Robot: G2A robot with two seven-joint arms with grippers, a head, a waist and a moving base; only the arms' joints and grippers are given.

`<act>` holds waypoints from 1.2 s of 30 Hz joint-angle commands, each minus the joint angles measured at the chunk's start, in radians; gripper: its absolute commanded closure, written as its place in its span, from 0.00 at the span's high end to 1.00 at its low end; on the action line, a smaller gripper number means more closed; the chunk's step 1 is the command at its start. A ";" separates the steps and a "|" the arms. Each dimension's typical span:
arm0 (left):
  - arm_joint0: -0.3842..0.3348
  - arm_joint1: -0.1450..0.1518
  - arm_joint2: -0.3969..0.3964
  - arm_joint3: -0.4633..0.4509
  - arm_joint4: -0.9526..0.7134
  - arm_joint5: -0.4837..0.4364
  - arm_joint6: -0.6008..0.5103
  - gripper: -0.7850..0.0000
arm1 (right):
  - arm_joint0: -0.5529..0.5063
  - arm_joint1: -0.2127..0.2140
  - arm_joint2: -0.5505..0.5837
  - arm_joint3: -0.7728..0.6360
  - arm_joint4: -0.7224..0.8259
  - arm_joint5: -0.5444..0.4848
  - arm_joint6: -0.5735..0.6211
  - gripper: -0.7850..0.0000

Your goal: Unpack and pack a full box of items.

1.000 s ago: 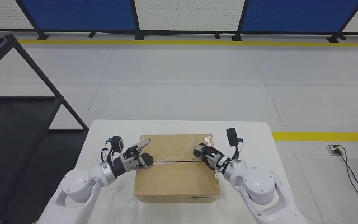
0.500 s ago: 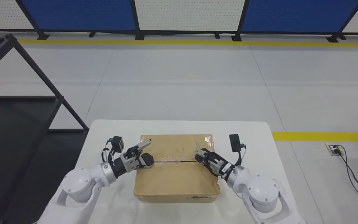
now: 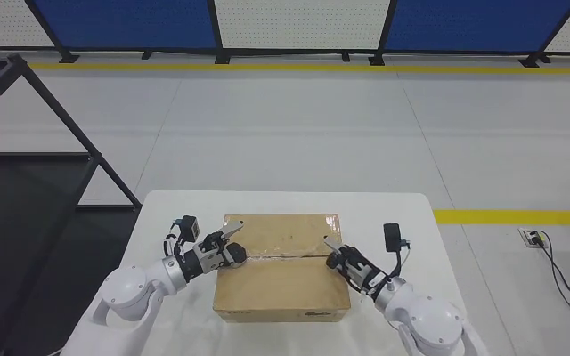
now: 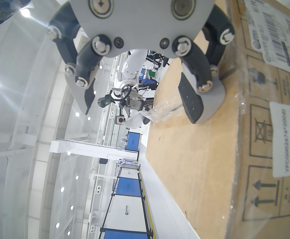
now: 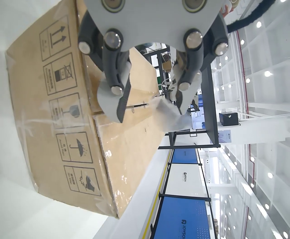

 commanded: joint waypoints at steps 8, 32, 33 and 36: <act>-0.001 0.000 0.001 0.003 -0.004 -0.006 0.002 1.00 | -0.039 0.002 0.041 -0.043 0.023 -0.046 -0.042 1.00; 0.043 0.007 -0.027 -0.036 -0.020 -0.034 -0.003 1.00 | 0.082 -0.021 -0.084 -0.020 0.025 -0.130 -0.082 1.00; 0.041 0.007 -0.025 -0.035 -0.019 -0.032 -0.003 1.00 | 0.096 -0.024 -0.098 -0.017 0.028 -0.120 -0.093 1.00; 0.036 0.007 -0.022 -0.031 -0.020 -0.030 -0.004 1.00 | 0.154 -0.037 -0.154 0.006 0.022 -0.068 -0.123 1.00</act>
